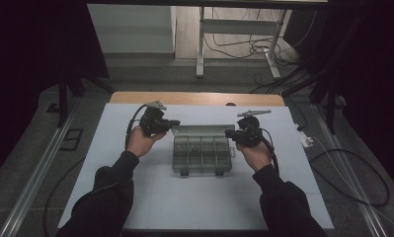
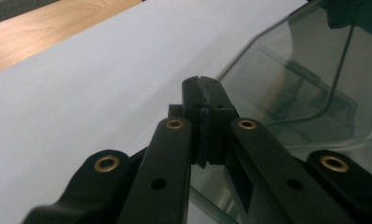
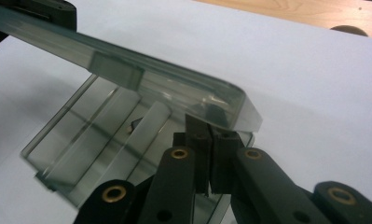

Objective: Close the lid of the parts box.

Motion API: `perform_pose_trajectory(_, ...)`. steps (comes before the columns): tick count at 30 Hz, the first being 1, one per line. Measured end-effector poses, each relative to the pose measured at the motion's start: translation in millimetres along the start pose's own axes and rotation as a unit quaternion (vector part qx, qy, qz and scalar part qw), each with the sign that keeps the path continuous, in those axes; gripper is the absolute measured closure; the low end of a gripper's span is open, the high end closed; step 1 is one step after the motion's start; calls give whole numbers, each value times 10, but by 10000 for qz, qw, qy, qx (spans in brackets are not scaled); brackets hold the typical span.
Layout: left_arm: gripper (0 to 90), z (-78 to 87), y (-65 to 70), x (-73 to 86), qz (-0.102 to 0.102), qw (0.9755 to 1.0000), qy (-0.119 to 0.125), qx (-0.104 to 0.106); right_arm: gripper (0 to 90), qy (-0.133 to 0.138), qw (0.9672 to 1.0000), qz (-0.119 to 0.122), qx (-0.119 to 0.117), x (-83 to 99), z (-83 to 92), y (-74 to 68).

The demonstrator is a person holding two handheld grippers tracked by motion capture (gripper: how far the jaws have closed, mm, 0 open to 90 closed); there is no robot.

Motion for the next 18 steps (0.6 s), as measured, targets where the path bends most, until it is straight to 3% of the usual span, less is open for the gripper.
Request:
perform_pose_trajectory(10,887,167,220,94,-50,10000,-52,30,880,-161,9997,84,-174,194,135,-72)
perform_pose_trajectory(18,882,263,408,230,53,9998,24,185,879,-284,9993,112,-230,370,178,-103)
Point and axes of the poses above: each handheld gripper's, and its own axes: z roughly backward along the jaws, x roughly out of its underside, y roughly to its right, the point moved 10 cm from there along -z, roughly forward along the jaws, and after that the axes turned 6 degrees about -y, right-handed, at the moved point
